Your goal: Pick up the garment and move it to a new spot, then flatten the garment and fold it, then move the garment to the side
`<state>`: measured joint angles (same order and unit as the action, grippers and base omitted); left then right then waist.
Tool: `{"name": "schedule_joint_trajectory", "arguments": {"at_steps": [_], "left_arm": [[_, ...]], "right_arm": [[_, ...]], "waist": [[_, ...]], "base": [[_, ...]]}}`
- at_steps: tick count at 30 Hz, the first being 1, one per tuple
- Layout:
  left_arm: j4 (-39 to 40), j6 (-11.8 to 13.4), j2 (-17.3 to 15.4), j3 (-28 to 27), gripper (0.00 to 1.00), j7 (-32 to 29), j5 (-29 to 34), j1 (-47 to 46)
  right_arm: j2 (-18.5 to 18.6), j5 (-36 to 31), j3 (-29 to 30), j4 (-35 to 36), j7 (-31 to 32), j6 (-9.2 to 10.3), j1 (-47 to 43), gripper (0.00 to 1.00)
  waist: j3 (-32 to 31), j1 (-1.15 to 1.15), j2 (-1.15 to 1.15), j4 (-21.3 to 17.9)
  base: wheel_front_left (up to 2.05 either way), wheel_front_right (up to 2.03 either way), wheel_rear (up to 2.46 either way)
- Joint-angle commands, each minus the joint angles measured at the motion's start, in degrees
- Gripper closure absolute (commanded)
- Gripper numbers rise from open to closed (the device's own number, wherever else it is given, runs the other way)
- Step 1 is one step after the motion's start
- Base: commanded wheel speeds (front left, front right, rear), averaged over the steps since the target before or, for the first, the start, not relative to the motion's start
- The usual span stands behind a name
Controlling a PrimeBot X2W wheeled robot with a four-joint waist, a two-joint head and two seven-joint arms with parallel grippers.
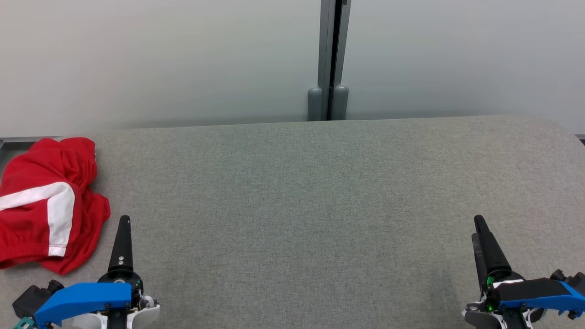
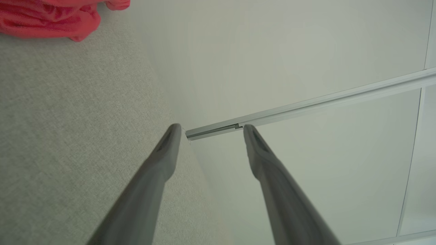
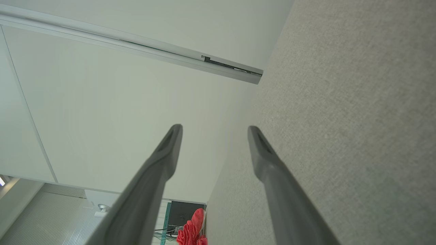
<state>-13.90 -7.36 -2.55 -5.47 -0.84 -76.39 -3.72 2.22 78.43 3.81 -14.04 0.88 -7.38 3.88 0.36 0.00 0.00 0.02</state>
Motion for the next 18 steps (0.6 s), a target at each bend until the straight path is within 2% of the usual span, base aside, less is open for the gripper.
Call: {"name": "schedule_joint_trajectory", "arguments": {"at_steps": [1,18], "left_arm": [[1.2,0.0,-0.3,-0.1,0.00,0.5,1.9,-1.8],[1.6,1.4,-0.4,2.4,0.00,4.3,21.5,-1.5]], "right_arm": [[0.3,-1.6,-0.2,1.1,-0.5,-0.07,0.5,0.00],[0.5,-17.4,-2.4,1.3,-4.3,-0.09,0.2,0.00]], "waist": [[0.0,0.00,0.00,0.0],[-0.2,0.00,0.00,0.1]], "base": [[0.00,0.00,0.00],[0.00,0.00,0.00]]}}
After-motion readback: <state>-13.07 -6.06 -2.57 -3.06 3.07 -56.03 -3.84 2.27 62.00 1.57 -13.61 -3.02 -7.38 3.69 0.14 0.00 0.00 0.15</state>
